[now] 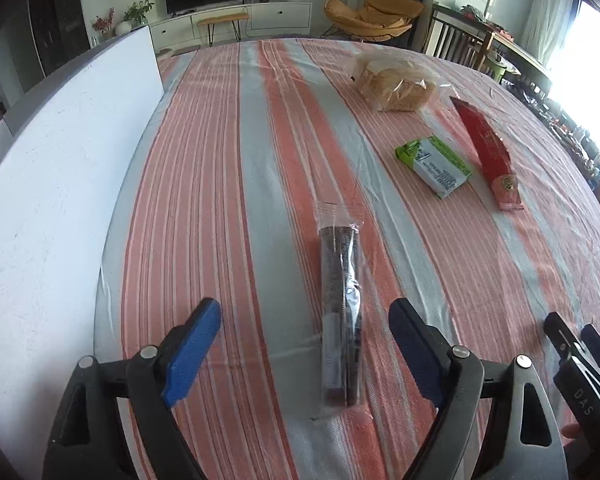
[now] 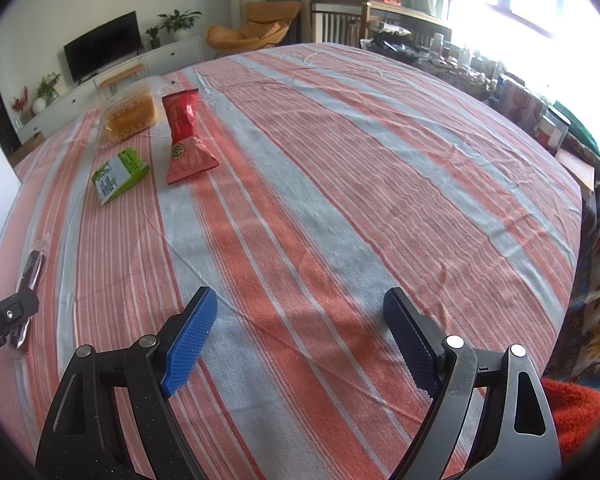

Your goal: Organize snacks

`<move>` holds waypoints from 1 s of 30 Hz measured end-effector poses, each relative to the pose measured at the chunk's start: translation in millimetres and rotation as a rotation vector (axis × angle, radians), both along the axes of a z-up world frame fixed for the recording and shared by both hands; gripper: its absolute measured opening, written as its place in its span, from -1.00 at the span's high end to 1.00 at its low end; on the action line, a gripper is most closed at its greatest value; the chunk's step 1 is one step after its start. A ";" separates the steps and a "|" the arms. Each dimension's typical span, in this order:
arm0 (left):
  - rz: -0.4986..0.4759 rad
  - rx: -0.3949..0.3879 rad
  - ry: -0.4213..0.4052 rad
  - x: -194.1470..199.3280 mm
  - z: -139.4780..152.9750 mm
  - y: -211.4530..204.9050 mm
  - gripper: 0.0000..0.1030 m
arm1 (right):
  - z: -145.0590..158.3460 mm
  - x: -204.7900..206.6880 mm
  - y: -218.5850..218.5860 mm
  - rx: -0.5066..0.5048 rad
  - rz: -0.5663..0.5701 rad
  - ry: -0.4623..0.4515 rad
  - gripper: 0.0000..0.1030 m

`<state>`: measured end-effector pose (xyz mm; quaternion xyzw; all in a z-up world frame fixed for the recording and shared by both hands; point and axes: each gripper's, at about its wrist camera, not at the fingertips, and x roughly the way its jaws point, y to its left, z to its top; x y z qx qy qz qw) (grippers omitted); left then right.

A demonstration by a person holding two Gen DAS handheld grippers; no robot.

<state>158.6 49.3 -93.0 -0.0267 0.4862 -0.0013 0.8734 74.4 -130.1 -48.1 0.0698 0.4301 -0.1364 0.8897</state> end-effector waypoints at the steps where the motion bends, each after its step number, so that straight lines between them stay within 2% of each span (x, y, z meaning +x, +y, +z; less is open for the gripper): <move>1: -0.009 0.030 -0.008 0.8 -2.8 -2.9 -0.70 | 0.0 -0.1 0.3 0.000 0.000 0.000 -0.71; 3: -0.025 0.058 -0.051 -1.4 -6.2 -5.3 -0.89 | -0.2 -0.1 0.4 0.000 0.000 0.000 -0.71; 6: -0.007 0.037 -0.059 -0.6 -9.8 1.2 -1.00 | 0.0 -0.1 0.1 0.000 -0.001 0.000 -0.71; 30: 0.001 0.040 -0.064 0.4 -10.8 0.8 -1.00 | -0.1 0.0 -0.1 -0.001 0.000 0.000 -0.71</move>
